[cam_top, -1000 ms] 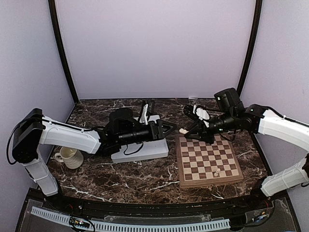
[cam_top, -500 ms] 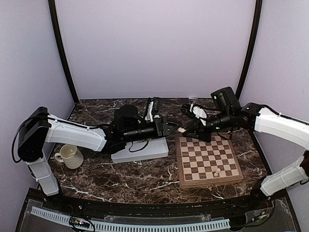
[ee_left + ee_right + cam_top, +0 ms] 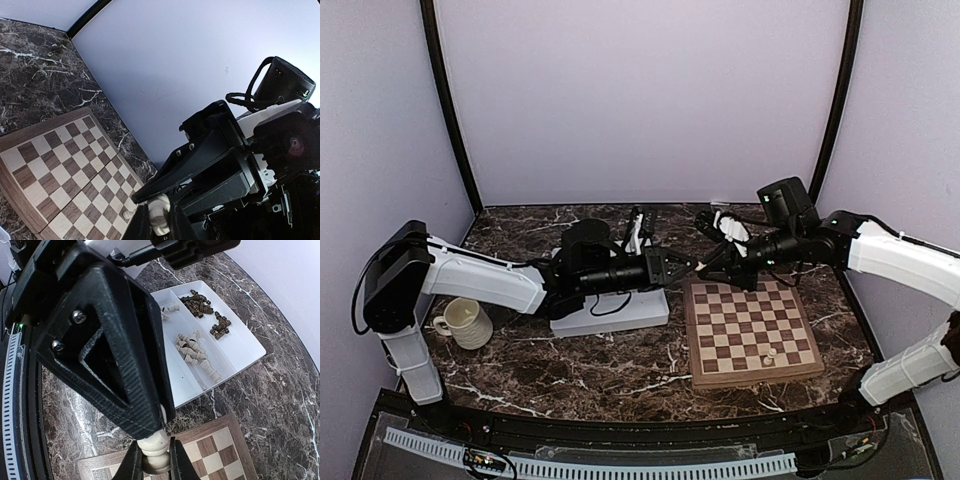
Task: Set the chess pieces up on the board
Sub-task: Pass from the right arm to the left, then place the knight at b1.
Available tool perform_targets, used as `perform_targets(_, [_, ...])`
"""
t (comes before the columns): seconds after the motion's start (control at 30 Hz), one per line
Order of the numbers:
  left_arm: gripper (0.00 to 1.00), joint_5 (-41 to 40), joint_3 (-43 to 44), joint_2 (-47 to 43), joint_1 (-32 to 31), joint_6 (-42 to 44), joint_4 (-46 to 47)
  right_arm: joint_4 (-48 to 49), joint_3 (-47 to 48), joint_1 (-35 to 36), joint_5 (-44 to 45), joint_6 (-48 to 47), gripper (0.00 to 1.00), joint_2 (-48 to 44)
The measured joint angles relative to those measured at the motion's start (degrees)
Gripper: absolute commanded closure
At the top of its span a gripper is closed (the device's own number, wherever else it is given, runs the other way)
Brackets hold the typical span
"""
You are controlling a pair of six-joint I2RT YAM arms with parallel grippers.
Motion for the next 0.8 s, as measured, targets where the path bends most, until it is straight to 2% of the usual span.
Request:
perform_targets(0.07, [0.99, 0.2, 0.1, 0.2, 0.0, -0.5, 0.3, 0.0, 0.0, 0.0, 0.6, -0.1, 0.82, 0.0])
perform_targets(0.13, [1.0, 0.3, 0.1, 0.4, 0.0, -1.0, 0.5, 0.0, 0.0, 0.0, 1.2, -0.5, 0.68, 0.0])
perform_targets(0.2, [1.0, 0.7, 0.2, 0.5, 0.0, -0.6, 0.3, -0.4, 0.0, 0.0, 1.3, -0.2, 0.61, -0.1])
perform_targets(0.3, [1.0, 0.9, 0.5, 0.5, 0.0, 1.9, -1.5, -2.2, 0.0, -2.1, -0.4, -1.9, 0.56, -1.2])
perform_targets(0.4, [1.0, 0.9, 2.6, 0.5, 0.0, 7.4, -8.1, -3.8, -0.6, -8.7, -4.4, -2.7, 0.55, -4.3])
perform_targets(0.57, [1.0, -0.8, 9.0, 0.3, -1.0, 21.2, -24.2, -2.2, -6.6, -19.4, -8.5, -0.3, 0.48, -10.6])
perform_targets(0.8, [1.0, -4.4, 16.8, 0.7, -6.5, 38.8, -45.0, 2.9, -10.7, -30.4, -1.6, 4.4, 0.45, -10.9])
